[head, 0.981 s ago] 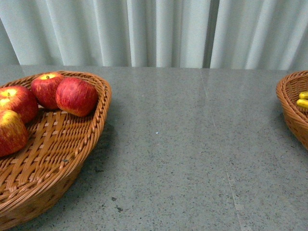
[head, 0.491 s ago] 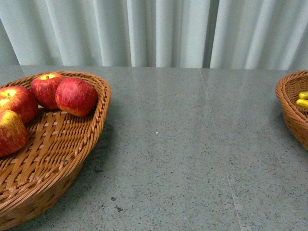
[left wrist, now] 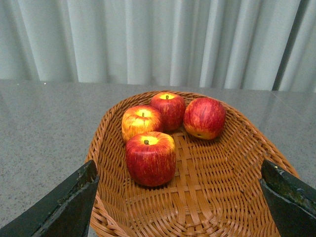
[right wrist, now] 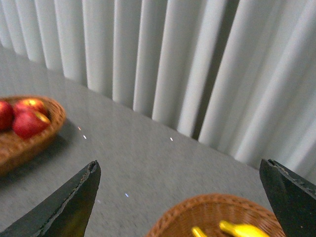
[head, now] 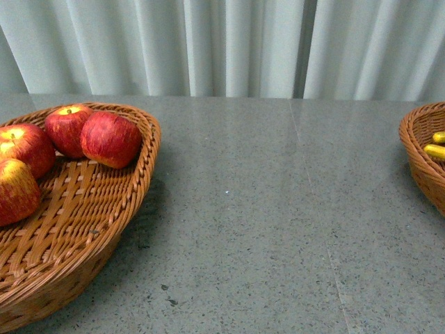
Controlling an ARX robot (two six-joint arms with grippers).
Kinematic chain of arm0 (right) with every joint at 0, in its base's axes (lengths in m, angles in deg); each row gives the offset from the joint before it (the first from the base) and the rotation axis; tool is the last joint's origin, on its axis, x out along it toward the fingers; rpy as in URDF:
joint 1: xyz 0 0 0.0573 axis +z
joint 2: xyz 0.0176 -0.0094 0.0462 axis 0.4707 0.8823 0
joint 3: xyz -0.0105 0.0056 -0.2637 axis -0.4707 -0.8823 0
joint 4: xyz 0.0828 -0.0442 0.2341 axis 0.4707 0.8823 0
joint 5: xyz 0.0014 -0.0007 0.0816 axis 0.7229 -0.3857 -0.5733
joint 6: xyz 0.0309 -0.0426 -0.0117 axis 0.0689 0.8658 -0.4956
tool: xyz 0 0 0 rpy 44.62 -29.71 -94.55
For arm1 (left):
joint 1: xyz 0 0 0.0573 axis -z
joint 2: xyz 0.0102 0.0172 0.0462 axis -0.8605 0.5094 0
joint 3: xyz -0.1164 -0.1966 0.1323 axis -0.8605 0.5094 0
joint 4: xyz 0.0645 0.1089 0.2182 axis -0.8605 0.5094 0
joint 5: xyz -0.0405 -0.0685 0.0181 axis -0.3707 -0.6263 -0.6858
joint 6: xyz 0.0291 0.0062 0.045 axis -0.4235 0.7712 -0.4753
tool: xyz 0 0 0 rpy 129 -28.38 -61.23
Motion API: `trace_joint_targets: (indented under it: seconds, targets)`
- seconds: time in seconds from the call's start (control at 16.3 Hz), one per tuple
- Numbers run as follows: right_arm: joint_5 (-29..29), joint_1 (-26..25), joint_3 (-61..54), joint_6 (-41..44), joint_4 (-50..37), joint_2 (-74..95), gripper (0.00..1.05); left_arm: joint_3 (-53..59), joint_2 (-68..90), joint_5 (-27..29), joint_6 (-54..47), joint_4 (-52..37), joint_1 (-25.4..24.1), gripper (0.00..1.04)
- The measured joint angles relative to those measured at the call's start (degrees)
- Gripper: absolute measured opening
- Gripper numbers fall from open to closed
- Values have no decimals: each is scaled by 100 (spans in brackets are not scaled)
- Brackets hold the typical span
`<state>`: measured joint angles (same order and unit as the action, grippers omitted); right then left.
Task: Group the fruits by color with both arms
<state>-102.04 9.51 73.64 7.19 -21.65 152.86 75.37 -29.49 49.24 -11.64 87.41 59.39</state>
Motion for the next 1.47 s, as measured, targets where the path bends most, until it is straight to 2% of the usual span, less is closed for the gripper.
trace_joint_targets:
  seconds: [0.06,0.12,0.18,0.25,0.31,0.37,0.43,0.49,0.55,0.61,0.67,0.8,1.47]
  targets:
    - [-48,105,-138,-745,-398,-376,98,0,0,0,0,0,0,98]
    - [675,334,-262,-1115,74,-901,93,0,0,0,0,0,0,98]
    - [2100,774,-691,-1147,643,-1631,80,0,0,0,0,-2,0,98]
    - [3012,1043,-1191,-1141,975,-2251,69,0,0,0,0,0,0,98]
    - [3827,1108,-1711,-1143,1257,-2905,56,0,0,2,-2,0,0,98]
    - [4194,1121,-2177,-1145,1554,-3644,43,0,0,0,-2,0,0,98]
    - [4758,1589,-2594,-1147,1873,-4402,30,0,0,0,-2,0,0,98]
    - [4800,1915,-2920,-1128,1875,-4951,17,0,0,-2,-2,-2,0,98]
    - [4903,1878,-2992,-1130,1788,-5069,4,0,0,2,-2,0,0,98]
    - [4909,1851,-3091,-1126,1759,-5154,2,0,0,0,-2,0,0,98]
    - [4927,1856,-3250,-1128,1768,-5263,2,0,0,0,-2,0,0,98]
    - [4922,1856,-3453,-1128,2391,-5956,2,0,0,2,-2,0,0,98]
    - [4924,1856,-3709,-1128,2284,-6227,2,0,0,0,0,0,0,98]
